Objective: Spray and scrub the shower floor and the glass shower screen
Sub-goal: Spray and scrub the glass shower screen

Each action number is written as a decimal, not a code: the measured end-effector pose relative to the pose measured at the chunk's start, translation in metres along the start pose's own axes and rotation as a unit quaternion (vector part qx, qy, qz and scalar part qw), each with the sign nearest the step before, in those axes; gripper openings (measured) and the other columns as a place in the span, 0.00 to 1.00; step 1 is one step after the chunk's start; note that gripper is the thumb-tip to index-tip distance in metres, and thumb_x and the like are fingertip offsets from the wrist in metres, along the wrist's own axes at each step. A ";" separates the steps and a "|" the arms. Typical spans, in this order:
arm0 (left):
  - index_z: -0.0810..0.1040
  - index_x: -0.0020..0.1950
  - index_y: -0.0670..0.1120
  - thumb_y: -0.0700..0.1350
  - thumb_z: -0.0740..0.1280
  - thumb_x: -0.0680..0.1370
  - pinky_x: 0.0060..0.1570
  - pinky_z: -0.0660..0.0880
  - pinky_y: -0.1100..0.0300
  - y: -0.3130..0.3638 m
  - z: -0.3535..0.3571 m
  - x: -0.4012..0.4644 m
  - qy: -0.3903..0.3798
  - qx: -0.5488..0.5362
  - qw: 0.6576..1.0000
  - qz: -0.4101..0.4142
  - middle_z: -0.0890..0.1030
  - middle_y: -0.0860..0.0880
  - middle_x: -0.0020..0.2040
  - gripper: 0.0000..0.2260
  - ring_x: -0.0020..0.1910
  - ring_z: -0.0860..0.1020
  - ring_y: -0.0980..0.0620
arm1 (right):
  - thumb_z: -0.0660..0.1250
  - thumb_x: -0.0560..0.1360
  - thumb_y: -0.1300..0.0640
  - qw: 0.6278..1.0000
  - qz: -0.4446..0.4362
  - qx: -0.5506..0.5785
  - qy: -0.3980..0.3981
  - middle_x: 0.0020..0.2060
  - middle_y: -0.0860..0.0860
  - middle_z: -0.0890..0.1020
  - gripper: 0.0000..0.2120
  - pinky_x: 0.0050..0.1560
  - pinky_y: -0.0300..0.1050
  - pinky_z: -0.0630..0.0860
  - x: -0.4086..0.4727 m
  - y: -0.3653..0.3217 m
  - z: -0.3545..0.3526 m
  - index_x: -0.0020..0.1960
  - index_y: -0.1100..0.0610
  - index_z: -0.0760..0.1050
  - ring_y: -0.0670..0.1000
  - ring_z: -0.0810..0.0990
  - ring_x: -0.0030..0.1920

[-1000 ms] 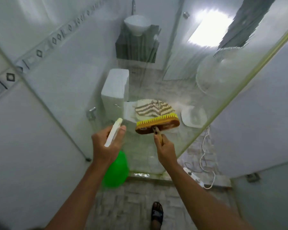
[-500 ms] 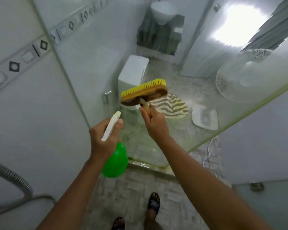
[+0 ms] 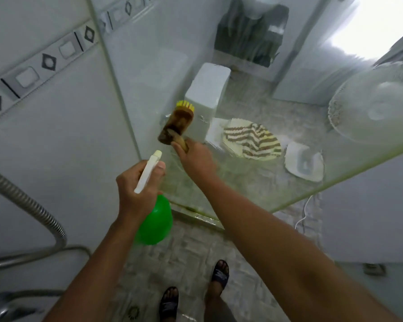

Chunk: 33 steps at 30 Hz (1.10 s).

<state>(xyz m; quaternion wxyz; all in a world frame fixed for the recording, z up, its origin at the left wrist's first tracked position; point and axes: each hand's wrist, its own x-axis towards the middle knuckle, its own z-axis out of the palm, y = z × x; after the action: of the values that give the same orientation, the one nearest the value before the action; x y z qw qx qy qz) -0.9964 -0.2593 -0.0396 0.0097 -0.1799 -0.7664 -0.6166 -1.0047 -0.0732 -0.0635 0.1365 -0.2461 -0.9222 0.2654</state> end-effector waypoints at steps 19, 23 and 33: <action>0.85 0.45 0.43 0.60 0.67 0.81 0.28 0.82 0.44 -0.031 -0.035 -0.009 0.015 0.037 0.999 -0.017 0.83 0.40 0.37 0.21 0.33 0.82 0.43 | 0.59 0.78 0.37 0.986 0.106 -0.052 -0.116 0.36 0.54 0.81 0.22 0.37 0.49 0.76 -0.034 0.090 0.082 0.44 0.55 0.76 0.57 0.79 0.37; 0.85 0.46 0.44 0.69 0.66 0.78 0.32 0.82 0.39 -0.041 -0.043 -0.008 0.018 0.043 0.999 -0.028 0.83 0.39 0.40 0.28 0.37 0.83 0.37 | 0.59 0.77 0.36 0.989 0.100 0.035 -0.103 0.36 0.54 0.81 0.23 0.37 0.51 0.78 -0.006 0.039 0.121 0.44 0.55 0.77 0.58 0.80 0.38; 0.84 0.46 0.44 0.63 0.68 0.80 0.32 0.82 0.41 -0.045 -0.034 -0.007 -0.019 0.043 0.998 -0.029 0.83 0.40 0.40 0.22 0.36 0.83 0.39 | 0.61 0.78 0.37 0.974 0.198 0.106 0.037 0.28 0.49 0.73 0.20 0.33 0.48 0.68 -0.081 0.128 0.089 0.39 0.52 0.70 0.52 0.74 0.31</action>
<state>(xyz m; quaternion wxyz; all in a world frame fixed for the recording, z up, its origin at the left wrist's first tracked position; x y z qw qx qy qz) -1.0104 -0.3009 -0.0759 -0.0153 -0.1691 -0.7971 -0.5795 -0.9221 -0.0587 -0.2173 0.1408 -0.4182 -0.8158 0.3737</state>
